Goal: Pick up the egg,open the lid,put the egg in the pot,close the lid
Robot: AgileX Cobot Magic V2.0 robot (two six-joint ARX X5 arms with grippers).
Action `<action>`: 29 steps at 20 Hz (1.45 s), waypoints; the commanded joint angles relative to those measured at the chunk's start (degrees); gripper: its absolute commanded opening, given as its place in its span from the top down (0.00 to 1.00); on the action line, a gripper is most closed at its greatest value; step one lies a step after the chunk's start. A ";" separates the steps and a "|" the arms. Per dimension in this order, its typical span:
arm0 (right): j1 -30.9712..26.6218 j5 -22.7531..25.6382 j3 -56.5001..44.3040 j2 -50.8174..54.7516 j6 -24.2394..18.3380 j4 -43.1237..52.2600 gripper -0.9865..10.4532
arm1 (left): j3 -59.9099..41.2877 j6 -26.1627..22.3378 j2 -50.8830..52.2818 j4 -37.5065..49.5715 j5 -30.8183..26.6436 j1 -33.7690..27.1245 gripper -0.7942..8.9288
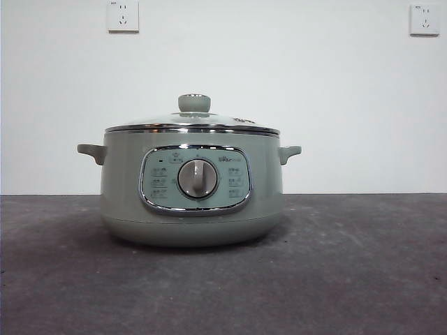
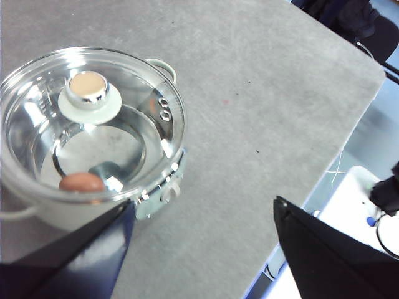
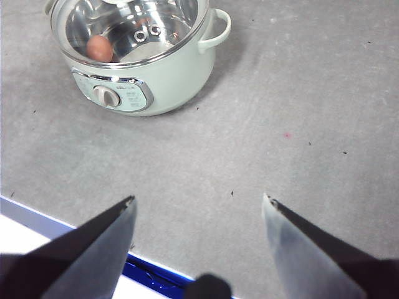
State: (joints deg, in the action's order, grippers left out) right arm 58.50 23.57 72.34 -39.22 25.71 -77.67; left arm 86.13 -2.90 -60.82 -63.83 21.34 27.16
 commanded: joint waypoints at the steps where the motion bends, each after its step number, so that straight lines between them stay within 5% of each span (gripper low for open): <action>1: 0.04 0.02 -0.42 0.09 -0.22 -1.49 0.65 | -0.39 1.20 1.16 -1.64 0.11 -0.07 0.59; 4: 0.04 0.02 -0.42 0.09 -0.28 -1.49 0.92 | -0.39 1.18 1.66 -3.41 0.11 -0.04 0.93; 29: 0.04 0.07 -0.39 0.09 -0.02 -1.46 0.91 | -0.39 0.81 0.83 -0.94 -1.20 -0.20 0.92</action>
State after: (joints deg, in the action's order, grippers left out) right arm 58.50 23.57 72.34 -39.22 25.69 -77.67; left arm 86.13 -1.91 -60.03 -65.21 20.03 27.16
